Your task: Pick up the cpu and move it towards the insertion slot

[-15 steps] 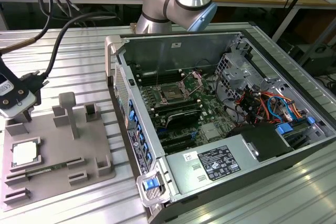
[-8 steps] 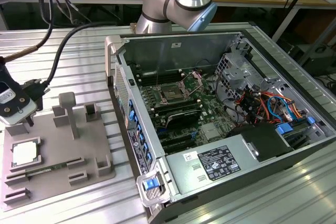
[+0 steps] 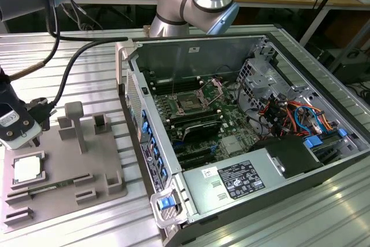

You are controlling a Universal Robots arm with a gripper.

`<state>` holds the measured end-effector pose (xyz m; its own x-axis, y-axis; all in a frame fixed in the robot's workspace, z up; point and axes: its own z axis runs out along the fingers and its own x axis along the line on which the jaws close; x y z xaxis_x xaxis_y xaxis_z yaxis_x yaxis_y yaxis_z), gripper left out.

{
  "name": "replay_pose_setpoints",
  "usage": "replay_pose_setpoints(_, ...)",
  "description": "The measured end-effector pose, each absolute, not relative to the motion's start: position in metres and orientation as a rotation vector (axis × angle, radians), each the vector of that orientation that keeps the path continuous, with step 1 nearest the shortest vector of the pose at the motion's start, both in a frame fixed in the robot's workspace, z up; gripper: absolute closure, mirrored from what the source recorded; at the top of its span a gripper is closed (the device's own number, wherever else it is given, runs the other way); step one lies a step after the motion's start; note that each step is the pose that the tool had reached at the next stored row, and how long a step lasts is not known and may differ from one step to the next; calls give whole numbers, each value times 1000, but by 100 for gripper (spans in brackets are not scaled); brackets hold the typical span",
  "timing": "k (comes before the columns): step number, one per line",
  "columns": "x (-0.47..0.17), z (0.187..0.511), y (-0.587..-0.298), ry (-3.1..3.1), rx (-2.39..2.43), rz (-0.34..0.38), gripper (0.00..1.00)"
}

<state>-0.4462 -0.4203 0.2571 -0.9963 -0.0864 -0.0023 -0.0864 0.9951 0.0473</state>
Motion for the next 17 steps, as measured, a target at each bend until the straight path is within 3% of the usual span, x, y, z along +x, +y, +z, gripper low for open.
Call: replay_pose_setpoints(17, -446, 251, -421, 3138, -124, 75, 32)
